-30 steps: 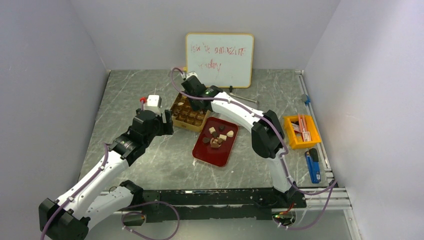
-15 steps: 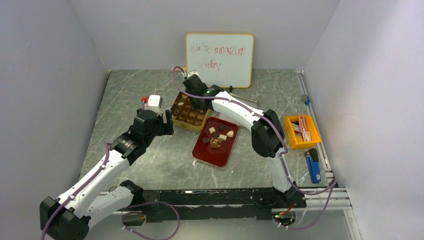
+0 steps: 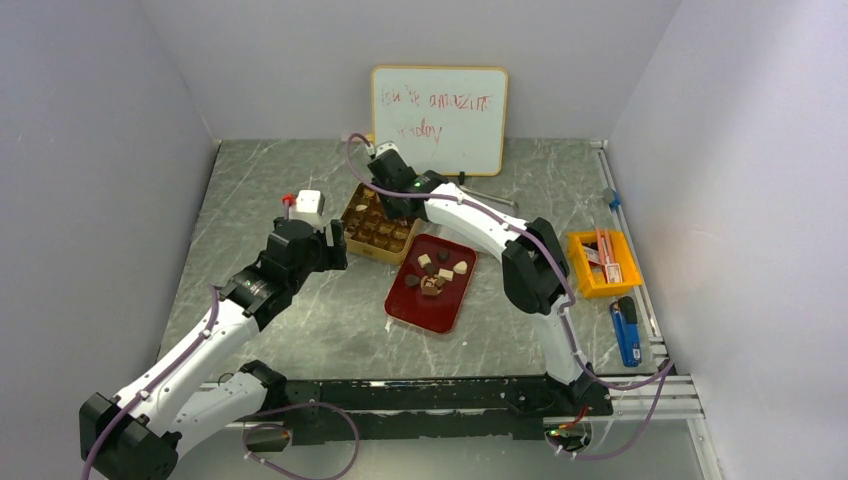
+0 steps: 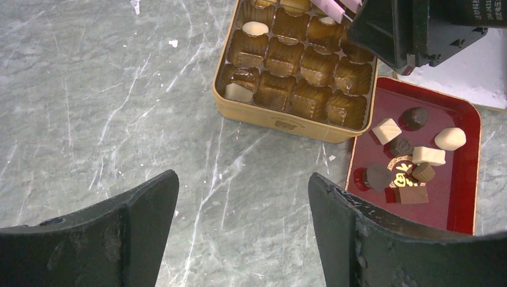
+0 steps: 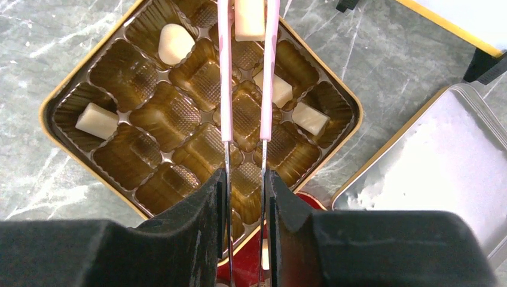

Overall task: Pack the chocolate
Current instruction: Place the fake chocolate in the packing box.

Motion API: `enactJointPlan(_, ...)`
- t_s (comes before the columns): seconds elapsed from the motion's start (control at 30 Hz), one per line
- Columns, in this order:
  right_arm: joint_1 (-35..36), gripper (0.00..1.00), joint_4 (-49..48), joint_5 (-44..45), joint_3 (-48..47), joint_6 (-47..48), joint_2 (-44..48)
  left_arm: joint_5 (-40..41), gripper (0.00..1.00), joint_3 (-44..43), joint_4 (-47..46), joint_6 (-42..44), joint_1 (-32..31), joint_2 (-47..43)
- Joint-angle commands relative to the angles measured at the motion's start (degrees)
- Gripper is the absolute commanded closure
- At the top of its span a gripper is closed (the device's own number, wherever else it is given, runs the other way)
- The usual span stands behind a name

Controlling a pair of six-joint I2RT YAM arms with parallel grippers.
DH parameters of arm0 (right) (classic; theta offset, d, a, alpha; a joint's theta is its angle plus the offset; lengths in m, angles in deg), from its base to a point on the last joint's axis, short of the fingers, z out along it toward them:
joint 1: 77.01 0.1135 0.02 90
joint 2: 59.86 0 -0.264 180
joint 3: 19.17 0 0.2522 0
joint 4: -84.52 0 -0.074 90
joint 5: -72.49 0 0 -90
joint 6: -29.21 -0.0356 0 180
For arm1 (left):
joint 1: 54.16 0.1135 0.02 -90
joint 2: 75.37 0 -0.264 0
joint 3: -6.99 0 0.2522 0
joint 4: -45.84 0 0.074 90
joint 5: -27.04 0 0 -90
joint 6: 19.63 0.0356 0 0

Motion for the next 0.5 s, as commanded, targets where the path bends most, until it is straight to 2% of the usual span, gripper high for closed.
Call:
enactJointPlan(0.0,-0.61,0.8,-2.72,-0.21,0.43,0.78,1.48,-0.57,0.16,-0.24,-1.98,-0.28,-0.23,-0.38)
enactJointPlan(0.47,-0.88,0.73,-3.46,-0.63,1.43,0.85,2.39,-0.53,0.16,-0.06,-1.54,-0.77,-0.23,-0.64)
